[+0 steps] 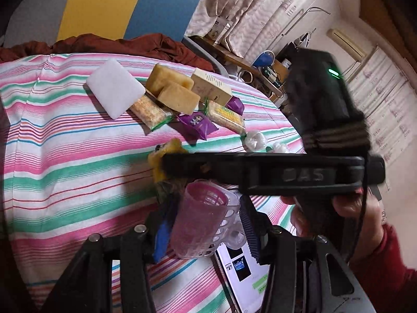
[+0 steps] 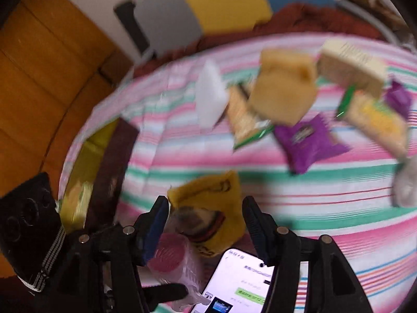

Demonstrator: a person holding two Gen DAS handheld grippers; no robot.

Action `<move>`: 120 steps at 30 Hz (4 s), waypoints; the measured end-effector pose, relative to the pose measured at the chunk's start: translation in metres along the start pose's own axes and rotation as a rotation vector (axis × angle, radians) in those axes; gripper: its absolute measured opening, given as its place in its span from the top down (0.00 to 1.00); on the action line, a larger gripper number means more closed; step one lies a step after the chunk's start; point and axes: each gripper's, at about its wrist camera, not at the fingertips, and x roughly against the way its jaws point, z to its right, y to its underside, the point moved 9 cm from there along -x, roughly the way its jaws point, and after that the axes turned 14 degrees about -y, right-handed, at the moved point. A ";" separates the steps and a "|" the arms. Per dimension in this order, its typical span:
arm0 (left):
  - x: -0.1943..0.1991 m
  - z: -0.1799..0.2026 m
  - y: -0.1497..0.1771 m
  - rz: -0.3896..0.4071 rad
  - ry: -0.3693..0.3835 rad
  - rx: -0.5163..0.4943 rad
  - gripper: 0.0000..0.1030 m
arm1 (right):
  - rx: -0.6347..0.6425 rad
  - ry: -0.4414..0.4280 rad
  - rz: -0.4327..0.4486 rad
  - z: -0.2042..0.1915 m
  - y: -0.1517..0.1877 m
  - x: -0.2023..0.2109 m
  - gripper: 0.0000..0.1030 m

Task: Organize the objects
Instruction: 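Grasp the yellow sock with the right tool while the left holds the basket, then lower basket and sock into the gold tray and open both tools, then move both tools back toward the remaining items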

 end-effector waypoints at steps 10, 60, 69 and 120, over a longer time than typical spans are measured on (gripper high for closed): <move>-0.002 0.003 0.003 -0.006 -0.025 -0.046 0.52 | -0.157 -0.080 0.098 0.017 -0.011 0.006 0.71; 0.145 -0.365 -0.015 0.124 -0.452 0.661 0.33 | 0.250 -0.269 0.165 -0.229 0.052 -0.068 0.73; 0.193 -0.356 -0.014 0.261 -0.642 0.638 0.06 | 0.264 -0.208 0.057 -0.227 0.073 -0.101 0.72; 0.070 -0.040 -0.006 0.054 -0.410 0.000 0.00 | -0.338 0.631 0.698 0.143 0.062 0.221 0.43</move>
